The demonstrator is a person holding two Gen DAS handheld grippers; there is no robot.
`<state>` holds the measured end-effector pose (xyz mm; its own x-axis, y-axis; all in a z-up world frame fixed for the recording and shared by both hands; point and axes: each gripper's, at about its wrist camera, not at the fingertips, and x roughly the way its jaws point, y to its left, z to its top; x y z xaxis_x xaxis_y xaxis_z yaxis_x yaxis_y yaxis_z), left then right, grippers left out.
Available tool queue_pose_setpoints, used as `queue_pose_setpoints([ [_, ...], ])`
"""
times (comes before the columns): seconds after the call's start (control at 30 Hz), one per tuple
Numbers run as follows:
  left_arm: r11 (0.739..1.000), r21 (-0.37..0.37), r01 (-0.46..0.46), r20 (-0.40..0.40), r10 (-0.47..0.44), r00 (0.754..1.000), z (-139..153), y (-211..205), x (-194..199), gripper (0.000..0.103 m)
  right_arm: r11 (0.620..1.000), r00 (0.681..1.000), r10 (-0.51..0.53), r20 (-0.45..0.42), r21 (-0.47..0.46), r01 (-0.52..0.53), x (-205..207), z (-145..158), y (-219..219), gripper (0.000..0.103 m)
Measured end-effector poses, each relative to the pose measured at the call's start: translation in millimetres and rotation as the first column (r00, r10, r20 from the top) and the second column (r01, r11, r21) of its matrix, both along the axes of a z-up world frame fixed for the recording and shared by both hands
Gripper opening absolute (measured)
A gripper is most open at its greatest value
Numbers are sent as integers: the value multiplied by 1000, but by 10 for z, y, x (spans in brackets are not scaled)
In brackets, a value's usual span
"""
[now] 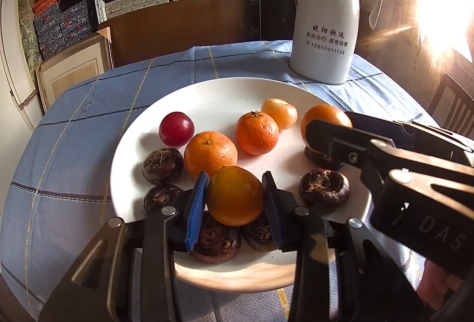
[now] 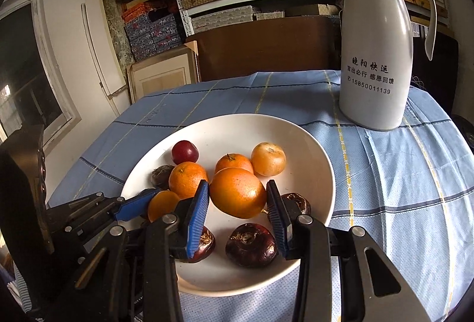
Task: Organize fruits
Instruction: 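Place both oranges on the white plate and open both tools, then grasp a red cherry tomato with the right tool while the left tool grasps an orange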
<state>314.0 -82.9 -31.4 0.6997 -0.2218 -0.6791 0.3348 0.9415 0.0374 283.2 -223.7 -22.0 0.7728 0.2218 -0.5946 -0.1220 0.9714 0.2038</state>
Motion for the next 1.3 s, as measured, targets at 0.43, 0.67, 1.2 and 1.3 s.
queue_pose_setpoints([
  [0.43, 999, 10, -33, 81, 32, 996, 151, 96, -246, 73, 997, 998, -46, 50, 64, 43, -247, 166, -188, 62],
  [0.67, 996, 31, -79, 136, 74, 988, 162, 332, -782, 85, 991, 995, -64, 78, 119, 55, -909, 90, -322, 67],
  [1.2, 984, -56, -171, 117, 177, 977, 49, 856, -1543, 98, 999, 1000, -23, -10, 45, 23, -1532, -306, -156, 74],
  [1.3, 981, -71, -182, 87, 188, 978, 22, 907, -1510, 98, 998, 998, -27, -52, 55, 30, -1488, -365, -182, 74],
])
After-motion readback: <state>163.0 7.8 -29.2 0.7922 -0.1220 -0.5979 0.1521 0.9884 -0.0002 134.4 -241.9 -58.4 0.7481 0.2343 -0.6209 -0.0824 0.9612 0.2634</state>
